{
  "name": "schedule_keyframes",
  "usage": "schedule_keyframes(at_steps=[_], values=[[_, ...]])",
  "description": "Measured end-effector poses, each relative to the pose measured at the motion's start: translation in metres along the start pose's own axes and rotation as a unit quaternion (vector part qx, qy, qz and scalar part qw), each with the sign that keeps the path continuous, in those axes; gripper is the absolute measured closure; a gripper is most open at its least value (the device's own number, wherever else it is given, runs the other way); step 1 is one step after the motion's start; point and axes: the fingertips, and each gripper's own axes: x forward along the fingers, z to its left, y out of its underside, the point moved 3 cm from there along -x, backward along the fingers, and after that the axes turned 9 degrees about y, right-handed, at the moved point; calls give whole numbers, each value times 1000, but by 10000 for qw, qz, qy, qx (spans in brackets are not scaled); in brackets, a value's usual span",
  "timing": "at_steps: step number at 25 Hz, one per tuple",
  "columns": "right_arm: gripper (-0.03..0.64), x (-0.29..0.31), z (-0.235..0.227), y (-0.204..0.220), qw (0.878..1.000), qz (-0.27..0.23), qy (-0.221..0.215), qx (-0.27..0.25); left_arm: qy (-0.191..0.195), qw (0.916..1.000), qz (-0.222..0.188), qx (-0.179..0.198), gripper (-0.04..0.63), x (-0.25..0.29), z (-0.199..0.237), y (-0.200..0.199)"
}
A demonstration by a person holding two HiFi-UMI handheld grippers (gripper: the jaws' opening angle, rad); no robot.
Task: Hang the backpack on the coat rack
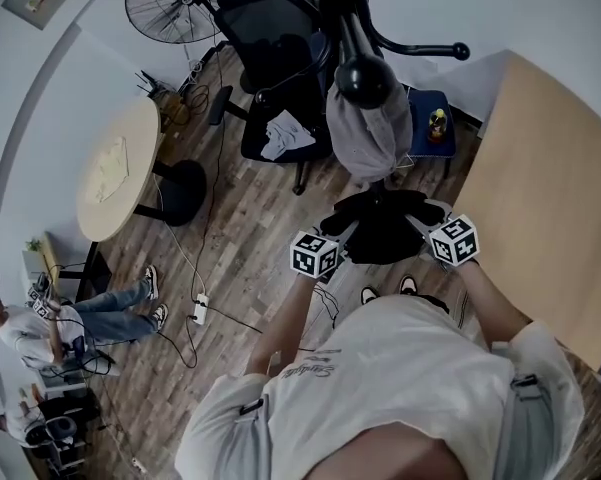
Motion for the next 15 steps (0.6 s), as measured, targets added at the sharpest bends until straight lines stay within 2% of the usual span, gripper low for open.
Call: schedule_keyframes(at_steps=[4, 6, 8, 10, 13, 15], values=[[497, -28, -1, -17, 9988, -351, 314, -134, -413, 9989, -227, -1, 443, -19, -5, -10], [544, -39, 3, -26, 9977, -537, 394, -82, -692, 9971, -316, 72, 456, -37, -7, -19], [623, -50, 8, -37, 9966, -697, 427, -67, -1022, 9940, -367, 158, 523, -56, -8, -29], [623, -61, 14, -50, 9961, -794, 375, -82, -1229, 9916, -355, 161, 568, -69, -12, -39], [623, -82, 25, -71, 9948, -981, 193, -178, -1117, 9924, -483, 160, 577, -81, -31, -52], [623, -94, 35, -85, 9926, -1099, 66, -512, -1055, 9925, -567, 260, 577, -86, -45, -61]])
